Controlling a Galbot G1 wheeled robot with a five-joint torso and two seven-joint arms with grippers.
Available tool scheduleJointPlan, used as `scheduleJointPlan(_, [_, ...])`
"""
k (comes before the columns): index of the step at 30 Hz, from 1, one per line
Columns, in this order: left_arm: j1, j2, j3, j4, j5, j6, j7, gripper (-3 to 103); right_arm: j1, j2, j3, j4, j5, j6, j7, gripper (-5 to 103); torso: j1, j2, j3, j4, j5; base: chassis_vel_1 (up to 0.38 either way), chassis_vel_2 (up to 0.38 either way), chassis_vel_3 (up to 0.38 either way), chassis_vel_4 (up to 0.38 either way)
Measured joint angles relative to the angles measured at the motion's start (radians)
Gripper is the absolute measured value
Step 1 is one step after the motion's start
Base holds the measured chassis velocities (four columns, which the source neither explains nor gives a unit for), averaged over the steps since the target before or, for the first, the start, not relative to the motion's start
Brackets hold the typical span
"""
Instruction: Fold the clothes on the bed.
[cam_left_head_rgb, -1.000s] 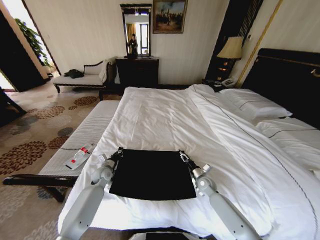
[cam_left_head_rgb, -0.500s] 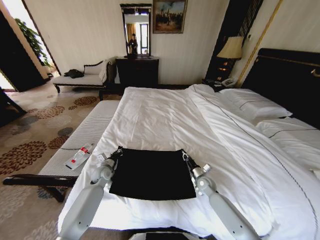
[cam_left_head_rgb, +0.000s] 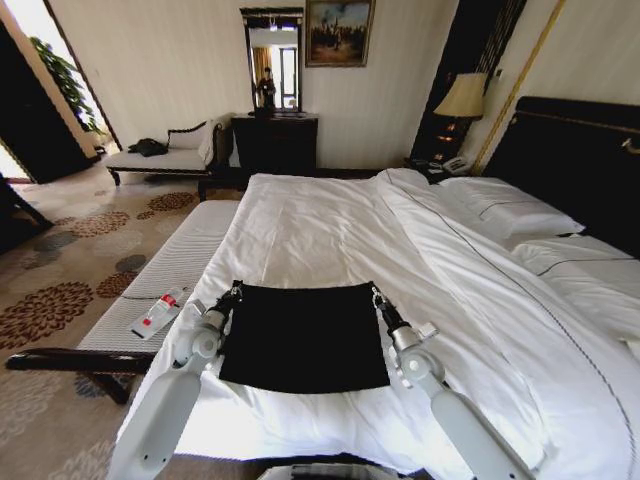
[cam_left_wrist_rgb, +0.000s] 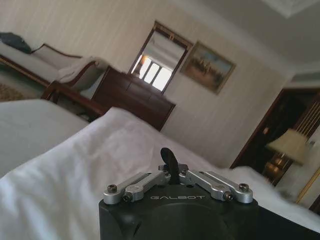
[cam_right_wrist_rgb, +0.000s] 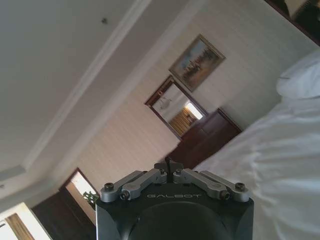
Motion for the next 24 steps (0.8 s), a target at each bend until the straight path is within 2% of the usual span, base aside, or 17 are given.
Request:
scheduleJointPlan(1, [0.006, 0.004, -0.031, -0.05, -0.038, 0.0, -0.004, 2, -0.012, -0.008, 0.021, 0.046, 0.008, 0.011, -0.008, 1, 0.0, 0.0, 0.0, -0.0001, 0.0004, 0.0, 0.0, 0.0, 0.0])
scheduleJointPlan(2, [0.006, 0.004, -0.031, -0.05, -0.038, 0.0, -0.004, 2, -0.012, -0.008, 0.021, 0.046, 0.008, 0.011, -0.008, 1, 0.0, 0.0, 0.0, -0.0001, 0.0004, 0.0, 0.0, 0.0, 0.0])
scheduleJointPlan(4, [0.037, 0.011, -0.1, -0.15, -0.106, 0.003, -0.005, 2, -0.039, -0.021, 0.063, 0.136, 0.02, 0.029, -0.025, 1, 0.0, 0.0, 0.0, -0.0003, 0.0003, 0.0, 0.0, 0.0, 0.0])
scheduleJointPlan(6, [0.087, 0.021, -0.172, -0.239, -0.14, 0.004, 0.002, 2, -0.072, -0.031, 0.104, 0.23, 0.027, 0.04, -0.034, 1, 0.0, 0.0, 0.0, 0.0, 0.0002, 0.0, 0.0, 0.0, 0.0])
scheduleJointPlan(8, [0.098, 0.022, -0.183, -0.254, -0.143, 0.004, 0.004, 2, -0.078, -0.032, 0.112, 0.247, 0.029, 0.041, -0.034, 1, 0.0, 0.0, 0.0, 0.0001, 0.0003, 0.0, 0.0, 0.0, 0.0])
scheduleJointPlan(10, [0.176, 0.031, -0.261, -0.353, -0.159, 0.005, 0.016, 2, -0.125, -0.036, 0.166, 0.35, 0.035, 0.042, -0.026, 1, 0.0, 0.0, 0.0, 0.0005, 0.0, 0.0, 0.0, 0.0, 0.0])
scheduleJointPlan(17, [0.295, 0.033, -0.367, -0.513, -0.213, 0.005, 0.01, 2, -0.225, -0.036, 0.261, 0.512, 0.013, 0.034, 0.029, 1, 0.0, 0.0, 0.0, 0.0001, 0.0005, 0.0, 0.0, 0.0, 0.0])
scheduleJointPlan(19, [0.342, 0.035, -0.406, -0.575, -0.233, 0.006, 0.0, 2, -0.29, -0.039, 0.309, 0.634, -0.035, -0.03, 0.173, 1, 0.0, 0.0, 0.0, -0.0004, -0.0002, 0.0, 0.0, 0.0, 0.0])
scheduleJointPlan(21, [0.346, 0.037, -0.409, -0.58, -0.234, 0.008, -0.001, 2, -0.296, -0.04, 0.312, 0.639, -0.039, -0.041, 0.196, 1, 0.0, 0.0, 0.0, -0.0003, -0.0004, 0.0, 0.0, 0.0, 0.0])
scheduleJointPlan(23, [0.345, 0.05, -0.397, -0.568, -0.2, 0.019, -0.014, 2, -0.293, -0.052, 0.298, 0.655, -0.047, -0.127, 0.378, 1, -0.001, 0.0, 0.0, 0.0001, 0.0004, 0.0, 0.0, 0.0, 0.0])
scheduleJointPlan(24, [0.339, 0.054, -0.383, -0.552, -0.181, 0.021, -0.016, 2, -0.28, -0.056, 0.286, 0.655, -0.042, -0.145, 0.415, 1, -0.001, 0.0, 0.0, 0.0001, 0.0007, 0.0, 0.0, 0.0, 0.0])
